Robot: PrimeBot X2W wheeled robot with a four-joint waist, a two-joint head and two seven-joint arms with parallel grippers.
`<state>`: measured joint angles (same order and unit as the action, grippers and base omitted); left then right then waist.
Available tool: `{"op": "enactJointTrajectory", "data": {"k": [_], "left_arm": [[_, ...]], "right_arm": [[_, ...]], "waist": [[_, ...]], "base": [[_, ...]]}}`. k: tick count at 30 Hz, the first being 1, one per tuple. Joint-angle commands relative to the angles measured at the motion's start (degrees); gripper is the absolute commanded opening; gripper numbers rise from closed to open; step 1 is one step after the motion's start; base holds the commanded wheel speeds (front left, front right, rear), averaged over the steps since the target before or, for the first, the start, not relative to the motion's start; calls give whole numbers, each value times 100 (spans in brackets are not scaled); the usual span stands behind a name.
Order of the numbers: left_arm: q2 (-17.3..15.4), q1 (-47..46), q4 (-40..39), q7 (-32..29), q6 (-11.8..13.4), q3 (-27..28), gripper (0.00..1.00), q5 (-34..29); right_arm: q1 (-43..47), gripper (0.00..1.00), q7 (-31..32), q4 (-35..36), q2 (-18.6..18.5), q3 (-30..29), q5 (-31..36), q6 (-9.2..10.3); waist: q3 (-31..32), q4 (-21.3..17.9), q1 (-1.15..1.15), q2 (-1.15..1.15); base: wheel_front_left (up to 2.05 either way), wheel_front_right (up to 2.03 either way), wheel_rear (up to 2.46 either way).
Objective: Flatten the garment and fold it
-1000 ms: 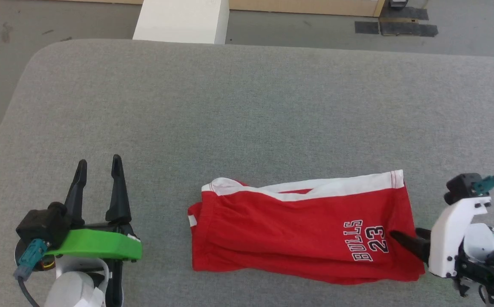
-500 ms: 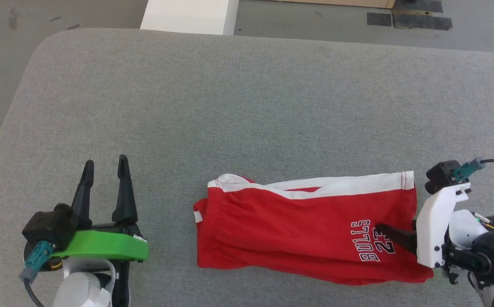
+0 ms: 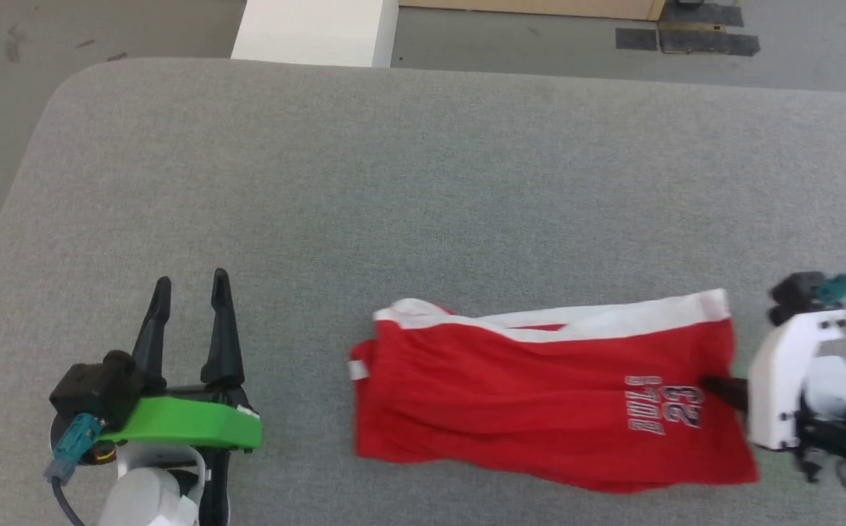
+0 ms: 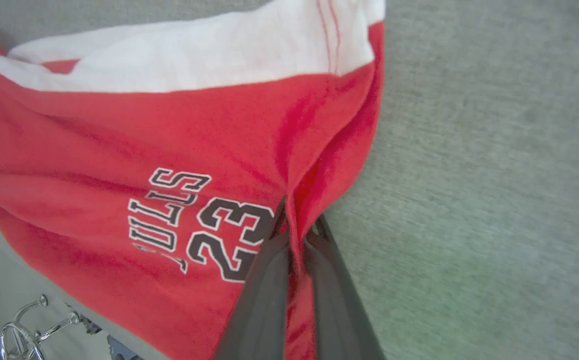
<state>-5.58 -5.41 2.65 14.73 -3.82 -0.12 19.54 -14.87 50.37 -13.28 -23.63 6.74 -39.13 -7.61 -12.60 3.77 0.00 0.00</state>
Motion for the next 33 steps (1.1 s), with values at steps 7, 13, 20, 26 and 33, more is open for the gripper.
{"op": "enactJointTrajectory", "data": {"k": [7,13,20,26,33], "left_arm": [[66,-58,70,27,-82,14,100,-65],[90,-43,130,27,-100,10,100,-74],[111,12,168,27,-114,14,100,-91],[145,39,197,27,-120,-35,100,-97],[150,18,251,27,-159,-28,100,-86]], "right_arm": [[307,0,143,-127,-339,-1046,652,12],[350,0,363,8,-309,-1426,1281,12],[420,0,1026,1058,-223,-1004,1391,12],[466,0,1621,1997,-80,-498,1304,12],[369,0,1713,2301,129,237,1165,12]], "waist": [[91,-99,0,0],[131,-137,0,0],[240,-194,0,0],[307,-180,0,0],[335,-69,0,0]], "base": [[0,0,0],[0,0,0],[0,0,0],[0,0,0],[0,0,0]]}}
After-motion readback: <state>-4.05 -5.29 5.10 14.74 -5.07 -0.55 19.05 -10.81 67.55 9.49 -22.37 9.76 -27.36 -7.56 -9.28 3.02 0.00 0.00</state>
